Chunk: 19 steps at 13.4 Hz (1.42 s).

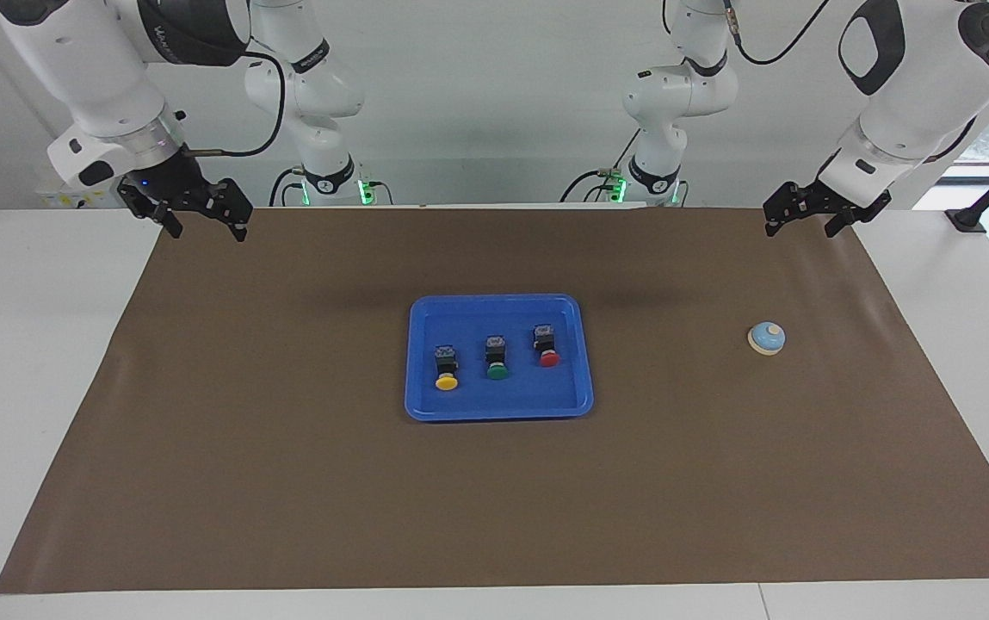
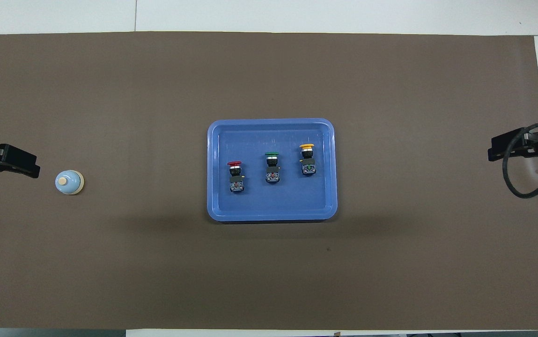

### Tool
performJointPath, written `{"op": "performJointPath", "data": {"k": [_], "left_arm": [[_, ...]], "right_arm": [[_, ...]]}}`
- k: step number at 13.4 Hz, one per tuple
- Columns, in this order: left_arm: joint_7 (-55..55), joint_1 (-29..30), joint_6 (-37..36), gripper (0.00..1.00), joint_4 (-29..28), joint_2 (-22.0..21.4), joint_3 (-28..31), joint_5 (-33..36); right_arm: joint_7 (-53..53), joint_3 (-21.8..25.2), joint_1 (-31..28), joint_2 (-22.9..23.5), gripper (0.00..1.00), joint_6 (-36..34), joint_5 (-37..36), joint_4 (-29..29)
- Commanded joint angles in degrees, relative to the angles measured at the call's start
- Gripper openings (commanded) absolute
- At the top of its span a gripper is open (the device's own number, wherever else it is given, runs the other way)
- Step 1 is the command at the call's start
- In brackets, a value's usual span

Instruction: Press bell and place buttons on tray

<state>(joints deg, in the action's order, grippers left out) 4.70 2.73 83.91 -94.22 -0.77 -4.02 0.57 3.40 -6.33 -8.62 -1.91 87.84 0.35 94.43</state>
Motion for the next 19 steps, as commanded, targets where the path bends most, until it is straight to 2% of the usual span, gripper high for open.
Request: {"op": "performJointPath", "data": {"k": [1,11,15,17,18,19], "left_arm": [[-0.13,0.17,-0.5,1.0,0.18,-0.46,-0.02,0.31],[0.22,0.17,-0.68,1.0,0.18,-0.46,-0.19,0.31],[-0.48,-2.03,-3.84,1.0,-0.34,-1.78,-0.19,0.23],[-1.97,-1.42,-2.8,0.17,-1.65,-2.13,0.07,0.31],[-1.89,-0.8,0.69,0.0,-4.71,-3.53,0.42,0.23],[-1.8,1.12,5.51,0.0,-10.05,-5.37,0.33,0.23]], "right_arm": [[-1.11,-1.05,-1.23,-0.9,1.0,-0.12,0.0,0.93],[-1.11,-1.05,-1.23,-0.9,1.0,-0.12,0.0,0.93],[-1.11,-1.05,-1.23,-0.9,1.0,-0.12,0.0,0.93],[-1.11,-1.05,-1.31,-0.9,1.0,-0.12,0.0,0.93],[-1.11,-1.05,-1.23,-0.9,1.0,-0.12,0.0,0.93],[-1.11,-1.05,-1.23,-0.9,1.0,-0.12,0.0,0.93]]}}
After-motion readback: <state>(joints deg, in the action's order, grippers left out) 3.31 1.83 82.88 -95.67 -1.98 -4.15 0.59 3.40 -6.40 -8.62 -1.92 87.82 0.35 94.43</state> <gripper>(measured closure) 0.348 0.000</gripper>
